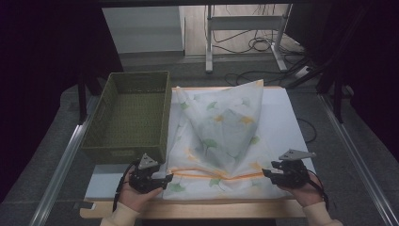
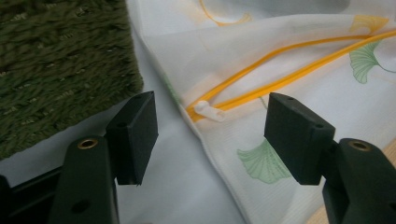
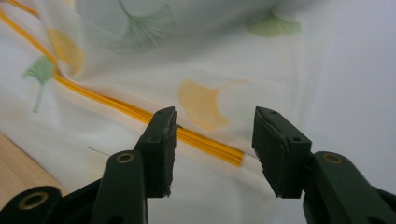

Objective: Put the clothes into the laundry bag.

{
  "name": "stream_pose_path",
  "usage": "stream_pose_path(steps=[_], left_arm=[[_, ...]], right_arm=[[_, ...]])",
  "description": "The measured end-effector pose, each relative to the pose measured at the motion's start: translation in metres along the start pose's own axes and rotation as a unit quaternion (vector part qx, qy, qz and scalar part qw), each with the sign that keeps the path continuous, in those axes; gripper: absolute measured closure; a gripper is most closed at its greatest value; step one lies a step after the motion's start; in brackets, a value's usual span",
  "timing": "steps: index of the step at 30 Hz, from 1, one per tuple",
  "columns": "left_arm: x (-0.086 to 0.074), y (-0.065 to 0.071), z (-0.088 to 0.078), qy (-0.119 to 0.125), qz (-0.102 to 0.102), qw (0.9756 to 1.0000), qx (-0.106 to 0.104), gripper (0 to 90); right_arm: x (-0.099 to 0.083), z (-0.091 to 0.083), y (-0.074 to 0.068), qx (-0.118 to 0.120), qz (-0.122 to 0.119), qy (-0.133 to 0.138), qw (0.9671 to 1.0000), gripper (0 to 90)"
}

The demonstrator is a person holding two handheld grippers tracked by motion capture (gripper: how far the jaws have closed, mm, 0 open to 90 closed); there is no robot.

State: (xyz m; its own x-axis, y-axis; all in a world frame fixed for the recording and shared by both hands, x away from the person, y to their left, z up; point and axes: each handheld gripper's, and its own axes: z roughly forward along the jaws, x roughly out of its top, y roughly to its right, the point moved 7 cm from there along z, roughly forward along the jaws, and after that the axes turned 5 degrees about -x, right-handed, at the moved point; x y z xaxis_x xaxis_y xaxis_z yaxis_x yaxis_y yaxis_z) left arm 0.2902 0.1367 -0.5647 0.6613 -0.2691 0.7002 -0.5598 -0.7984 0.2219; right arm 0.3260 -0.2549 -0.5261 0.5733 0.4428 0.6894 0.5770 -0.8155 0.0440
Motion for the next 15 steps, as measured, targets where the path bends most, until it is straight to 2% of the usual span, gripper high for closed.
stream_pose_path(steps=[1,2,6,7,10,15], left_arm=[[0.000,0.000,0.000,0.000,0.000,1.0000,0.000,34.7],[-0.001,-0.003,-0.002,-0.001,-0.002,1.0000,-0.004,34.8],[-0.002,-0.008,-0.008,0.005,-0.006,0.9999,-0.009,35.1],[-0.002,-0.008,-0.008,0.005,-0.006,0.9999,-0.009,35.2],[-0.004,-0.015,-0.013,0.010,-0.017,0.9998,-0.008,35.2],[-0.008,-0.020,-0.016,0.007,-0.020,0.9998,-0.001,35.3]], right_arm=[[0.000,0.000,0.000,0.000,0.000,0.000,1.0000,48.6],[0.005,0.002,-0.006,0.011,-0.005,0.001,0.9999,47.6],[0.015,0.009,-0.018,0.024,-0.016,0.002,0.9996,46.1],[0.015,0.009,-0.018,0.024,-0.016,0.002,0.9996,46.1],[0.026,0.014,-0.032,0.038,-0.027,0.006,0.9989,45.9],[0.041,0.024,-0.050,0.056,-0.041,0.009,0.9975,45.7]])
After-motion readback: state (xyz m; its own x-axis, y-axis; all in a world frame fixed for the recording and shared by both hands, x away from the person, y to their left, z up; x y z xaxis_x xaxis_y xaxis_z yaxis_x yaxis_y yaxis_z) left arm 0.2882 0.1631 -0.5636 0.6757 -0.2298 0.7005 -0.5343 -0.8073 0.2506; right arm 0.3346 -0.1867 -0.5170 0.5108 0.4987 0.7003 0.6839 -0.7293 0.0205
